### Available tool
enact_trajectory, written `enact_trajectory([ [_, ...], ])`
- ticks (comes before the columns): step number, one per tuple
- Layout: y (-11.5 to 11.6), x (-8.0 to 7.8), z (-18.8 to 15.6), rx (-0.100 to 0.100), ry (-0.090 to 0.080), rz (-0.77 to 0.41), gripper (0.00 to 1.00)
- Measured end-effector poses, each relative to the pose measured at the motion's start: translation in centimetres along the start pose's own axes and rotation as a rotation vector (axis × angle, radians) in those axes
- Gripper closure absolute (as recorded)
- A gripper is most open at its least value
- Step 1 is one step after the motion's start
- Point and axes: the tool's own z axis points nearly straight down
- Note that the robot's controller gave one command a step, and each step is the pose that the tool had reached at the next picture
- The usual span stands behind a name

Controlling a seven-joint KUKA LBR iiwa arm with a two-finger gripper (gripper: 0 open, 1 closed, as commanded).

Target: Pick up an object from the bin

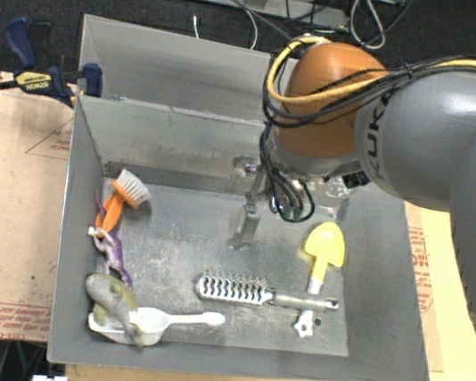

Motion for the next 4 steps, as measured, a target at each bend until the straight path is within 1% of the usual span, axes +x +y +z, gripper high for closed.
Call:
enact_trajectory([
  [1,-3.6,8.2,8.9,-0.002,0.008,-0.275,0.0],
  [2,-2.9,7.1,4.4,-0.001,-0.006,-0.266,0.0],
  [3,-3.5,8.3,9.1,-0.003,0.011,-0.279,0.0],
  [4,-3.8,9.3,9.2,-0.004,-0.008,-0.204,0.0],
])
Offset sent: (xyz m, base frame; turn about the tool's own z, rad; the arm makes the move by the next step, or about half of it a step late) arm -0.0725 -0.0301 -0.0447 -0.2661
